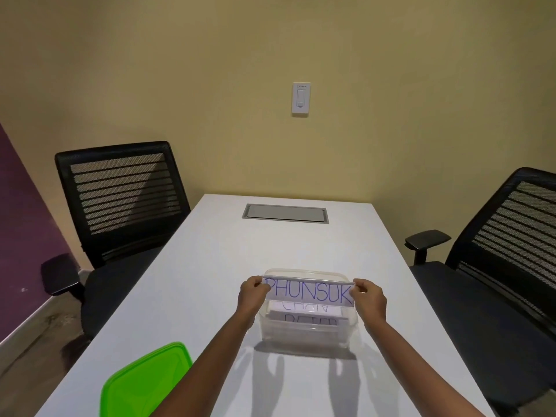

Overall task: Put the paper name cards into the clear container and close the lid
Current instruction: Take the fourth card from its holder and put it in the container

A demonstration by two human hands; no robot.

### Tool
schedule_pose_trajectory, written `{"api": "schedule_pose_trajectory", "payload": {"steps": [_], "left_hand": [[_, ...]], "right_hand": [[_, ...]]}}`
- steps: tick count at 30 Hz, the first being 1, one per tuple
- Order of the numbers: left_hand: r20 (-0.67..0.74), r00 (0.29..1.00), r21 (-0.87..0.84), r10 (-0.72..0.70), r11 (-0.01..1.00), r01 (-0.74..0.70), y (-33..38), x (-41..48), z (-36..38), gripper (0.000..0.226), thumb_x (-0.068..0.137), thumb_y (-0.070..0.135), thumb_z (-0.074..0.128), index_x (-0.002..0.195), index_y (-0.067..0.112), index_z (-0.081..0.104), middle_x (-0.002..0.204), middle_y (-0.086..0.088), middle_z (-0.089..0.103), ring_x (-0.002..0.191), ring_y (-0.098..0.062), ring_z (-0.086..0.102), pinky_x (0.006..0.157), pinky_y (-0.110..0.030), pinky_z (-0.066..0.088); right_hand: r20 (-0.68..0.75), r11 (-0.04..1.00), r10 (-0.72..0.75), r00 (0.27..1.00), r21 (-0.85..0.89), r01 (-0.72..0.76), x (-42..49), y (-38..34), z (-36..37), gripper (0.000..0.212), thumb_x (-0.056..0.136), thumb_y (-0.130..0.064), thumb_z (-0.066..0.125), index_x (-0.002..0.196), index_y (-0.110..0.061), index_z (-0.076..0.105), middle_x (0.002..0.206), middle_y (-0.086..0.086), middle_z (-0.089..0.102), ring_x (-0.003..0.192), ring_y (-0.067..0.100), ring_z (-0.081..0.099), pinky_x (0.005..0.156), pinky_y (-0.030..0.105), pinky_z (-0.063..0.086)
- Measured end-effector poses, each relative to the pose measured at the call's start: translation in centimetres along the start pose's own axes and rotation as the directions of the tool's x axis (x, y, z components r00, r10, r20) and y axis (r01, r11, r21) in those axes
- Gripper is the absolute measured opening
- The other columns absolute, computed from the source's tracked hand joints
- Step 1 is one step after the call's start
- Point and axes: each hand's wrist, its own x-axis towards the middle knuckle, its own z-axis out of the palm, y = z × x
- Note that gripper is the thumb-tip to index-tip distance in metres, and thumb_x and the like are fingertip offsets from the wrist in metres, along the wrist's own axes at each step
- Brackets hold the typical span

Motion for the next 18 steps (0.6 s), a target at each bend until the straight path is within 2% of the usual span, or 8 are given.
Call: {"api": "schedule_pose_trajectory", "payload": {"steps": [3, 5, 9, 12, 14, 15, 17, 18], "left_hand": [[0.008, 0.999, 0.013, -0.042, 0.999, 0.042, 0.2, 1.6, 0.8, 0.004, 0.089, 0.004, 0.051, 0.093, 0.006, 0.05, 0.09, -0.009, 0.05, 0.086, -0.022, 0.043, 0.075, -0.031, 0.034], [0.024, 0.998, 0.035, -0.061, 0.998, 0.06, 0.1, 2.7, 1.4, 0.005, 0.089, 0.007, 0.052, 0.094, 0.006, 0.049, 0.088, -0.006, 0.049, 0.087, -0.023, 0.043, 0.074, -0.029, 0.035], [0.035, 0.997, 0.129, -0.074, 0.989, 0.069, -0.4, 4.4, 2.7, 0.007, 0.088, 0.008, 0.052, 0.093, 0.004, 0.048, 0.077, -0.002, 0.046, 0.083, -0.022, 0.043, 0.06, -0.025, 0.034], [0.018, 0.996, 0.201, -0.089, 0.976, 0.084, -0.8, 5.3, 3.8, 0.004, 0.087, 0.005, 0.052, 0.089, 0.005, 0.049, 0.084, -0.006, 0.049, 0.084, -0.022, 0.046, 0.068, -0.025, 0.037], [0.014, 0.994, 0.245, -0.104, 0.965, 0.097, -1.0, 5.9, 4.5, 0.001, 0.086, 0.005, 0.051, 0.086, 0.006, 0.05, 0.086, -0.006, 0.052, 0.083, -0.022, 0.051, 0.064, -0.026, 0.039], [0.022, 0.994, 0.278, -0.109, 0.956, 0.099, -1.0, 6.1, 4.7, 0.007, 0.086, 0.006, 0.051, 0.093, 0.004, 0.053, 0.092, -0.006, 0.054, 0.088, -0.023, 0.055, 0.066, -0.025, 0.042], [0.031, 0.992, 0.355, -0.12, 0.929, 0.101, -1.3, 6.6, 5.1, 0.036, 0.089, 0.01, 0.049, 0.123, -0.002, 0.045, 0.121, -0.013, 0.053, 0.113, -0.03, 0.055, 0.089, -0.031, 0.047], [0.035, 0.992, 0.391, -0.124, 0.915, 0.1, -1.4, 6.7, 5.2, 0.045, 0.09, 0.012, 0.049, 0.132, -0.002, 0.039, 0.131, -0.017, 0.049, 0.12, -0.033, 0.051, 0.098, -0.034, 0.045]], "right_hand": [[0.064, 0.997, 0.001, 0.998, -0.077, 0.004, 1.3, -0.2, 0.6, 0.041, 0.088, 0.004, 0.049, 0.128, 0.002, 0.053, 0.125, 0.022, 0.06, 0.117, 0.034, 0.054, 0.098, 0.037, 0.044], [0.1, 0.992, 0.005, 0.995, -0.126, 0.008, 2.1, -0.3, 1.0, 0.043, 0.087, 0.003, 0.048, 0.13, 0.001, 0.051, 0.127, 0.022, 0.057, 0.116, 0.034, 0.054, 0.096, 0.036, 0.045], [0.155, 0.982, 0.029, 0.988, -0.19, 0.001, 3.4, 0.0, 2.1, 0.042, 0.087, 0.001, 0.048, 0.13, 0.0, 0.051, 0.134, 0.022, 0.05, 0.118, 0.033, 0.053, 0.097, 0.034, 0.044], [0.179, 0.977, 0.061, 0.982, -0.21, -0.022, 4.0, 0.3, 3.2, 0.043, 0.087, 0.003, 0.048, 0.129, -0.001, 0.052, 0.134, 0.023, 0.047, 0.112, 0.033, 0.056, 0.095, 0.033, 0.045], [0.188, 0.972, 0.075, 0.979, -0.234, -0.03, 4.2, 0.6, 4.0, 0.044, 0.087, 0.003, 0.048, 0.13, -0.003, 0.051, 0.134, 0.023, 0.043, 0.113, 0.033, 0.054, 0.093, 0.03, 0.045], [0.195, 0.968, 0.08, 0.977, -0.248, -0.03, 4.3, 0.7, 4.5, 0.044, 0.087, 0.002, 0.048, 0.131, -0.003, 0.051, 0.135, 0.023, 0.041, 0.115, 0.033, 0.053, 0.094, 0.029, 0.044], [0.212, 0.963, 0.093, 0.973, -0.268, -0.033, 4.6, 1.1, 5.3, 0.044, 0.088, 0.002, 0.049, 0.131, -0.004, 0.05, 0.136, 0.023, 0.039, 0.119, 0.033, 0.05, 0.096, 0.03, 0.044], [0.22, 0.961, 0.099, 0.97, -0.273, -0.036, 4.7, 1.4, 5.6, 0.044, 0.087, 0.002, 0.049, 0.131, -0.004, 0.05, 0.136, 0.024, 0.039, 0.121, 0.033, 0.048, 0.098, 0.031, 0.044]]}}
